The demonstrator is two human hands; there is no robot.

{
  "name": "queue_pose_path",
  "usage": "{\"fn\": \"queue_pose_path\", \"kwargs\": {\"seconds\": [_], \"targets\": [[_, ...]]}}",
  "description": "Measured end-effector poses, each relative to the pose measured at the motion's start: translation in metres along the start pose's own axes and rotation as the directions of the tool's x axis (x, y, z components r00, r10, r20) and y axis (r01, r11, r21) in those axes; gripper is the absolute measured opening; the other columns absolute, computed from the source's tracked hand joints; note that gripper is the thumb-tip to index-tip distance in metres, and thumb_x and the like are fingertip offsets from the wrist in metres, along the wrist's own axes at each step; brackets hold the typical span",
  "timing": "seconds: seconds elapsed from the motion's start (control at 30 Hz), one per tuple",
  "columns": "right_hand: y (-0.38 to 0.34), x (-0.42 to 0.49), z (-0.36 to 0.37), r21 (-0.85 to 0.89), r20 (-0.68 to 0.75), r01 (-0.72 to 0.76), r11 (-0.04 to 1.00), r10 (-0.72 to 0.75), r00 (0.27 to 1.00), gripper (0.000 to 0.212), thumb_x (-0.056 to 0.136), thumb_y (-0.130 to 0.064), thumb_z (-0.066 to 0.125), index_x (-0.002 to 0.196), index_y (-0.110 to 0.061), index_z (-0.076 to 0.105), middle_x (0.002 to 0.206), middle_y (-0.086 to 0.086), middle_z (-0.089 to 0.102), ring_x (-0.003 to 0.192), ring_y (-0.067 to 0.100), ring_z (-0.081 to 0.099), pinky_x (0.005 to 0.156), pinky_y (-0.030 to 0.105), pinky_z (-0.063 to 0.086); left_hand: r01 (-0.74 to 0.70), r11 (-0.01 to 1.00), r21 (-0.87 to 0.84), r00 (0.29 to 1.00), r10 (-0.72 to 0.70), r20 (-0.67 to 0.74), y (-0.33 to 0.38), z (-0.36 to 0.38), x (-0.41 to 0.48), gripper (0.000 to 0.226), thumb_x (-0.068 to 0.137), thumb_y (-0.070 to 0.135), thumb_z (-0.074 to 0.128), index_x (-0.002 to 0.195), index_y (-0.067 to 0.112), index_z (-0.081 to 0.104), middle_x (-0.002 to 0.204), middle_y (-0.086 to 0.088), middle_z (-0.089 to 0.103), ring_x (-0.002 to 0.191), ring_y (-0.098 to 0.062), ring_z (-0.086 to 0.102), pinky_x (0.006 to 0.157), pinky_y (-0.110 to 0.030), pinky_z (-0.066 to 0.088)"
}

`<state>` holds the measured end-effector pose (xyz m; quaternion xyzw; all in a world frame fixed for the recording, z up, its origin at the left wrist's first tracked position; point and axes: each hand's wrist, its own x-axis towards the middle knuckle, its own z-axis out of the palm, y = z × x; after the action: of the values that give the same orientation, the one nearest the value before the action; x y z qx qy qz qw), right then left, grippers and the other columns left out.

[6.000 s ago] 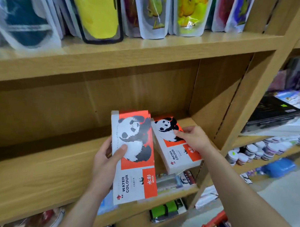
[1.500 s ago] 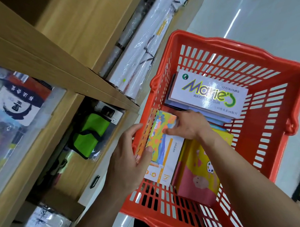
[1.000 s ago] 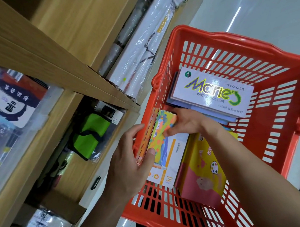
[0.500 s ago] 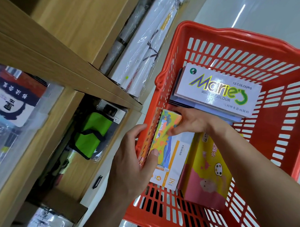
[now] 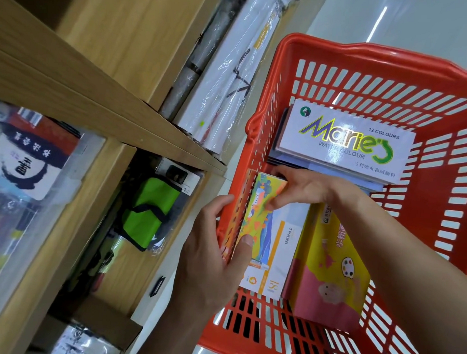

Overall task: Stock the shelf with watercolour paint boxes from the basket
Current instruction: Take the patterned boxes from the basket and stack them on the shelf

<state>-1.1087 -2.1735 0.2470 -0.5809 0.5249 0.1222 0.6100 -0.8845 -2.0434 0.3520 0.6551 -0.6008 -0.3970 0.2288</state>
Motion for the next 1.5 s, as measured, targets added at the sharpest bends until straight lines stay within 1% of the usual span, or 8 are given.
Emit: {"fn": "queue_pose_path", "kwargs": {"seconds": [0.37,0.5,0.6,0.73,1.1,1.3,1.4,1.5], "targets": [[-0.018,-0.035,-0.002,-0.088,0.008,0.005,0.996,-0.004,1.000,0.087,0.044,-0.072,0.073,0.121,-0.047,0.043,0.120,-0.008,0.047,0.114,0.017,0.058,0.104,0.039,0.048,0.041,0.999,-0.034,0.999,-0.041,-0.001,0.002,-0.001,-0.001,0.057,0.085,0.046,0.059,0.131,0.065,0.031,0.131,0.042,0.045,0.119,0.011,0.055,0.083,-0.003,0.048],[-0.026,-0.042,-0.005,0.002,0.075,0.086,0.996,-0.086,0.993,0.078,0.071,-0.036,0.090,0.138,-0.036,0.050,0.127,-0.026,0.058,0.112,-0.019,0.057,0.097,0.005,0.042,0.074,0.996,-0.055,0.997,-0.073,0.007,0.004,-0.002,-0.002,0.055,0.084,0.048,0.058,0.127,0.068,0.031,0.131,0.035,0.046,0.117,0.008,0.057,0.078,-0.002,0.049],[-0.033,-0.039,-0.005,0.055,0.099,0.130,0.990,-0.135,0.986,0.089,0.077,-0.016,0.090,0.153,-0.018,0.044,0.145,-0.007,0.062,0.133,0.010,0.059,0.115,0.030,0.043,0.087,0.995,-0.042,0.996,-0.086,0.020,0.006,-0.003,-0.003,0.053,0.084,0.051,0.056,0.127,0.069,0.030,0.130,0.035,0.048,0.116,0.010,0.056,0.077,-0.001,0.049],[-0.032,-0.034,-0.009,0.048,-0.006,0.123,0.991,-0.123,0.992,0.063,0.071,-0.017,0.095,0.125,-0.014,0.063,0.113,-0.002,0.076,0.104,0.018,0.072,0.095,0.037,0.054,0.084,0.996,-0.016,0.996,-0.084,0.019,0.007,-0.003,-0.002,0.053,0.083,0.052,0.056,0.132,0.054,0.036,0.125,0.039,0.047,0.116,0.018,0.051,0.081,0.003,0.042],[-0.063,-0.095,-0.071,-0.290,-0.308,0.165,0.943,-0.255,0.916,0.111,0.059,-0.043,0.098,0.154,-0.020,0.045,0.098,-0.011,0.061,0.079,-0.005,0.058,0.069,0.006,0.038,0.051,0.999,0.005,0.999,-0.051,0.001,0.003,-0.003,-0.004,0.061,0.081,0.051,0.059,0.133,0.066,0.031,0.133,0.039,0.048,0.119,0.007,0.057,0.089,-0.008,0.048],[-0.058,-0.118,-0.078,-0.329,-0.469,0.032,0.944,-0.193,0.862,0.115,0.063,-0.048,0.094,0.158,-0.011,0.040,0.125,0.013,0.060,0.113,0.033,0.058,0.091,0.027,0.038,-0.002,0.977,0.211,0.997,0.019,-0.076,0.027,-0.002,-0.002,0.061,0.080,0.047,0.061,0.138,0.033,0.048,0.135,0.008,0.048,0.126,-0.018,0.052,0.102,-0.047,0.051],[-0.059,-0.111,-0.076,-0.329,-0.466,0.020,0.944,-0.181,0.866,0.118,0.060,-0.057,0.089,0.157,-0.012,0.040,0.141,0.017,0.059,0.128,0.038,0.056,0.109,0.043,0.045,-0.122,0.963,0.242,0.974,0.163,-0.158,0.046,0.008,0.013,0.066,0.079,0.045,0.066,0.139,0.022,0.051,0.139,0.005,0.050,0.131,-0.015,0.050,0.110,-0.028,0.042],[-0.058,-0.108,-0.075,-0.346,-0.462,0.008,0.938,-0.177,0.869,0.120,0.056,-0.065,0.084,0.157,-0.016,0.041,0.146,0.015,0.058,0.131,0.039,0.055,0.110,0.047,0.044,-0.047,0.990,-0.135,0.996,0.036,-0.086,0.065,0.025,0.051,0.079,0.076,0.045,0.070,0.147,0.023,0.046,0.146,0.008,0.053,0.136,-0.003,0.049,0.111,-0.021,0.040]]}}
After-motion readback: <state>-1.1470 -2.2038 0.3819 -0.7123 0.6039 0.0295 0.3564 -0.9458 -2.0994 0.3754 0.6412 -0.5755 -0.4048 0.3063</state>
